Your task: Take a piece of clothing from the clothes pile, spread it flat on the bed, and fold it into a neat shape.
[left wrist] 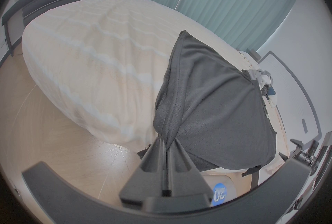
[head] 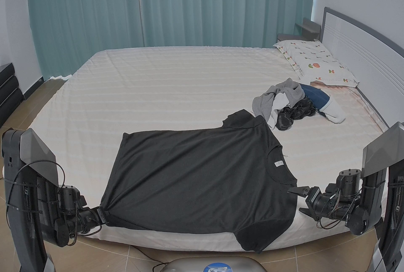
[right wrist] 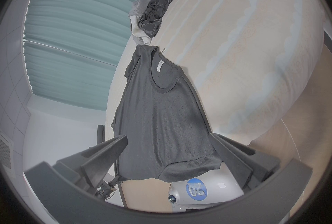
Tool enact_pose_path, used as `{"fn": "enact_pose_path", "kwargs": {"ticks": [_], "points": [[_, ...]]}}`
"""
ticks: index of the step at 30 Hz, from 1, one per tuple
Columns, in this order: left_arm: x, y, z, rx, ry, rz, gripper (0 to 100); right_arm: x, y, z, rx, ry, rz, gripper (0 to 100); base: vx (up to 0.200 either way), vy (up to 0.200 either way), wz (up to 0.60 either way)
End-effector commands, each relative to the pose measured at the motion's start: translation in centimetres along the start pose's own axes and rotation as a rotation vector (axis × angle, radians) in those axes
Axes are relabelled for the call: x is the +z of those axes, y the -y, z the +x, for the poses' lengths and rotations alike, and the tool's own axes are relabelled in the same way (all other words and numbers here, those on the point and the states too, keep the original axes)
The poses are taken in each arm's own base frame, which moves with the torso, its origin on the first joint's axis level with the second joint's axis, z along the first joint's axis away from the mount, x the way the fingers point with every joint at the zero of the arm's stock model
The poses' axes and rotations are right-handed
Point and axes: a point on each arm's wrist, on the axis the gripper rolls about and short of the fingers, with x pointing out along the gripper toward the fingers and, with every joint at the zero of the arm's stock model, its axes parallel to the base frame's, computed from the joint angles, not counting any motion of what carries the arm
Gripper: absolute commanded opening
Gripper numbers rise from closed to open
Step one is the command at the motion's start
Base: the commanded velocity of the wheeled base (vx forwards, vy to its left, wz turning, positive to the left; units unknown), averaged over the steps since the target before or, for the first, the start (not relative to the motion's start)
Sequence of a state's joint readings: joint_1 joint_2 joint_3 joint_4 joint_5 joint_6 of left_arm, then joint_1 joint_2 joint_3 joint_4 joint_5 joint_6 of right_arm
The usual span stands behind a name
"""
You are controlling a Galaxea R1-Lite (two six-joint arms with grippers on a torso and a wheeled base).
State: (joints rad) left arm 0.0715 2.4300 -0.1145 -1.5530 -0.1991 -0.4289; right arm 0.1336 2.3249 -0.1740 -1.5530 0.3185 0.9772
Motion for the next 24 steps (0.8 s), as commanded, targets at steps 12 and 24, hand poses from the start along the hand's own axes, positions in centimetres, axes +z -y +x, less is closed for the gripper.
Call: {"fn": "enact_pose_path", "kwargs": {"ticks": [12, 24], "points": [[3.1, 0.0, -0.1, -0.088, 0.126, -0.200, 0, 0.9, -0.1, 1.4, 0.027, 0.034, -0.074, 100, 0.000, 0.000, 0.00], [2.9, -0.2, -0.2, -0.092, 0.109, -0.211, 0, 2.0, 0.8, 4.2, 0.001, 0.036, -0.211, 100, 0.000, 0.000, 0.00]]}}
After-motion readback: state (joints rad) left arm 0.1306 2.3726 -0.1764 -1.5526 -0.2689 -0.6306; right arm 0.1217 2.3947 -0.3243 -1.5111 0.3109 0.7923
